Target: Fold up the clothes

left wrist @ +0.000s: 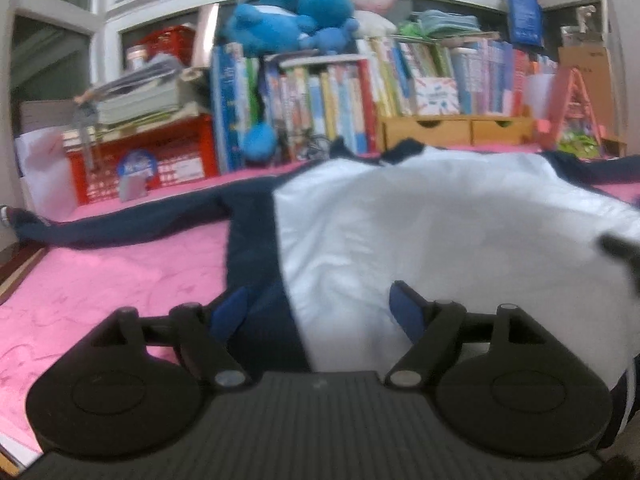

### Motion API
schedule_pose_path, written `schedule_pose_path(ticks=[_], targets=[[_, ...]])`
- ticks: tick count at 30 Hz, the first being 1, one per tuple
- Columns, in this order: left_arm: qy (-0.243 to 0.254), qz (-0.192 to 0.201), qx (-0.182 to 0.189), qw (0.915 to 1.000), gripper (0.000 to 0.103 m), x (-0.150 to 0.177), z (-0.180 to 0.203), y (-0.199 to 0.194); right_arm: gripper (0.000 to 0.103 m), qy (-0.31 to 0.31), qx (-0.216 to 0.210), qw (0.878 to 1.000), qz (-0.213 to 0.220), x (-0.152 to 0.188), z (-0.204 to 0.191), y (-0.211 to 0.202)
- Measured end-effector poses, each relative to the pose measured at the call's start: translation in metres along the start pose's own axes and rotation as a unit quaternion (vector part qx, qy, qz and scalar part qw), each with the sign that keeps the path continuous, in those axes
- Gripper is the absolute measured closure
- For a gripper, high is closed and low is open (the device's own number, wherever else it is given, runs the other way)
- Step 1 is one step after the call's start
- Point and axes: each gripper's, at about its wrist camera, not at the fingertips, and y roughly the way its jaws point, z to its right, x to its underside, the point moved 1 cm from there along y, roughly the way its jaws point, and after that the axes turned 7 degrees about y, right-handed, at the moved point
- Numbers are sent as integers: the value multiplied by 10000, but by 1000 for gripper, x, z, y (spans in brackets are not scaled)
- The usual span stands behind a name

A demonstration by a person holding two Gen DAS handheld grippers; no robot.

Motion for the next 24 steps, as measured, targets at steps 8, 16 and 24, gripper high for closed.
schedule_pose_path(ticks=[8, 16, 24], targets=[[20, -51, -557, 9984, 23, -10, -15, -20, 3, -332, 1508, 9877, -250, -14, 57, -4], [-300, 97, 419, 9986, 32, -50, 10, 19, 14, 925, -1151, 9839, -1009, -73, -19, 27], [105, -552, -657, 9963, 37, -13, -29, 31, 30, 213, -526, 9803, -1895, -70, 2, 83]])
